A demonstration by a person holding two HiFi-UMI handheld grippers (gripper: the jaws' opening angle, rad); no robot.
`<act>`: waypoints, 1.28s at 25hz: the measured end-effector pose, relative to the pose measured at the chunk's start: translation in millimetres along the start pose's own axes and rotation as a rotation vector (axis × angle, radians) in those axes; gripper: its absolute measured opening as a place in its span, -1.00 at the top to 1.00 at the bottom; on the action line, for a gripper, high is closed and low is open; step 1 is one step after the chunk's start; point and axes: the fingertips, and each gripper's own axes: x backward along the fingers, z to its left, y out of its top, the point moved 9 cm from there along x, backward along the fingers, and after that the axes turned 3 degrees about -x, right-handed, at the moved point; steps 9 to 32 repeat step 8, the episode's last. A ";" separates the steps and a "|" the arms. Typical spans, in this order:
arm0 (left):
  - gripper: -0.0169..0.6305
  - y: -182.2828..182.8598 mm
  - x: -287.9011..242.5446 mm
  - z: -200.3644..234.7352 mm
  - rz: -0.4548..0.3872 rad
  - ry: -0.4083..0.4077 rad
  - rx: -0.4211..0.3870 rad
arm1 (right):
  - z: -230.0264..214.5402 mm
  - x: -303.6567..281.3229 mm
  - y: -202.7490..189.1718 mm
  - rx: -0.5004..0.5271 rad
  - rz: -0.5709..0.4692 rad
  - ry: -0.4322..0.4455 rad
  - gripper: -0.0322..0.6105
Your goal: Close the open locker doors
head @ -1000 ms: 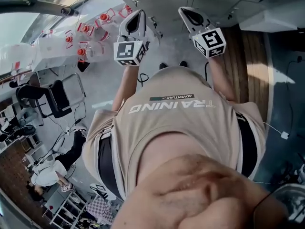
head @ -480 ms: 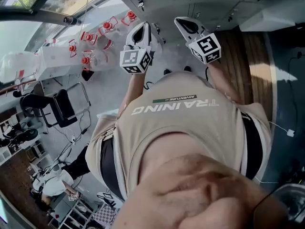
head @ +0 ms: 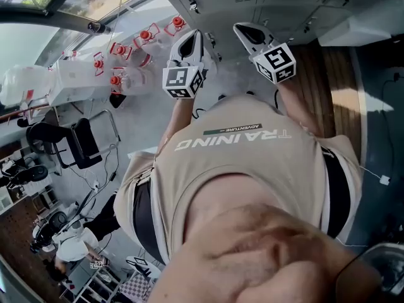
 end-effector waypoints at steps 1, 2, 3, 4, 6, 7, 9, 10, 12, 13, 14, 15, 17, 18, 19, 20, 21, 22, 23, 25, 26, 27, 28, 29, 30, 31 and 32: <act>0.95 -1.1 1.8 0.8 0.004 0.002 0.000 | 1.4 -1.8 -1.0 -0.003 0.004 0.007 0.86; 0.95 -2.1 3.6 2.3 0.009 0.004 0.002 | 2.7 -3.8 -1.8 -0.008 0.007 0.013 0.86; 0.95 -3.0 5.3 4.5 0.013 0.008 0.003 | 3.9 -5.7 -2.5 -0.013 0.008 0.016 0.86; 0.95 -3.7 7.0 6.9 0.016 0.014 0.005 | 5.0 -7.4 -2.9 -0.018 0.006 0.015 0.86; 0.95 -4.5 9.8 11.8 0.017 0.028 0.009 | 6.4 -9.9 -2.4 -0.018 0.001 0.009 0.86; 0.95 -4.6 10.9 14.0 0.016 0.035 0.010 | 6.7 -10.9 -1.7 -0.015 -0.003 0.005 0.86; 0.95 -4.5 12.0 16.3 0.015 0.042 0.010 | 6.9 -11.9 -0.9 -0.012 -0.006 0.002 0.86; 0.95 -4.5 12.0 16.3 0.015 0.042 0.010 | 6.9 -11.9 -0.9 -0.012 -0.006 0.002 0.86; 0.95 -4.5 12.0 16.3 0.015 0.042 0.010 | 6.9 -11.9 -0.9 -0.012 -0.006 0.002 0.86; 0.95 -4.5 12.0 16.3 0.015 0.042 0.010 | 6.9 -11.9 -0.9 -0.012 -0.006 0.002 0.86; 0.95 -4.5 12.0 16.3 0.015 0.042 0.010 | 6.9 -11.9 -0.9 -0.012 -0.006 0.002 0.86; 0.95 -4.5 12.0 16.3 0.015 0.042 0.010 | 6.9 -11.9 -0.9 -0.012 -0.006 0.002 0.86; 0.95 -4.5 12.0 16.3 0.015 0.042 0.010 | 6.9 -11.9 -0.9 -0.012 -0.006 0.002 0.86; 0.95 -4.5 12.0 16.3 0.015 0.042 0.010 | 6.9 -11.9 -0.9 -0.012 -0.006 0.002 0.86; 0.95 -4.5 12.0 16.3 0.015 0.042 0.010 | 6.9 -11.9 -0.9 -0.012 -0.006 0.002 0.86; 0.95 -4.5 12.0 16.3 0.015 0.042 0.010 | 6.9 -11.9 -0.9 -0.012 -0.006 0.002 0.86; 0.95 -4.5 12.0 16.3 0.015 0.042 0.010 | 6.9 -11.9 -0.9 -0.012 -0.006 0.002 0.86; 0.95 -4.5 12.0 16.3 0.015 0.042 0.010 | 6.9 -11.9 -0.9 -0.012 -0.006 0.002 0.86; 0.95 -4.5 12.0 16.3 0.015 0.042 0.010 | 6.9 -11.9 -0.9 -0.012 -0.006 0.002 0.86; 0.95 -4.5 12.0 16.3 0.015 0.042 0.010 | 6.9 -11.9 -0.9 -0.012 -0.006 0.002 0.86; 0.95 -4.5 12.0 16.3 0.015 0.042 0.010 | 6.9 -11.9 -0.9 -0.012 -0.006 0.002 0.86; 0.95 -4.5 12.0 16.3 0.015 0.042 0.010 | 6.9 -11.9 -0.9 -0.012 -0.006 0.002 0.86; 0.95 -4.5 12.0 16.3 0.015 0.042 0.010 | 6.9 -11.9 -0.9 -0.012 -0.006 0.002 0.86; 0.95 -4.5 12.0 16.3 0.015 0.042 0.010 | 6.9 -11.9 -0.9 -0.012 -0.006 0.002 0.86; 0.95 -4.5 12.0 16.3 0.015 0.042 0.010 | 6.9 -11.9 -0.9 -0.012 -0.006 0.002 0.86; 0.95 -4.5 12.0 16.3 0.015 0.042 0.010 | 6.9 -11.9 -0.9 -0.012 -0.006 0.002 0.86; 0.95 -4.5 12.0 16.3 0.015 0.042 0.010 | 6.9 -11.9 -0.9 -0.012 -0.006 0.002 0.86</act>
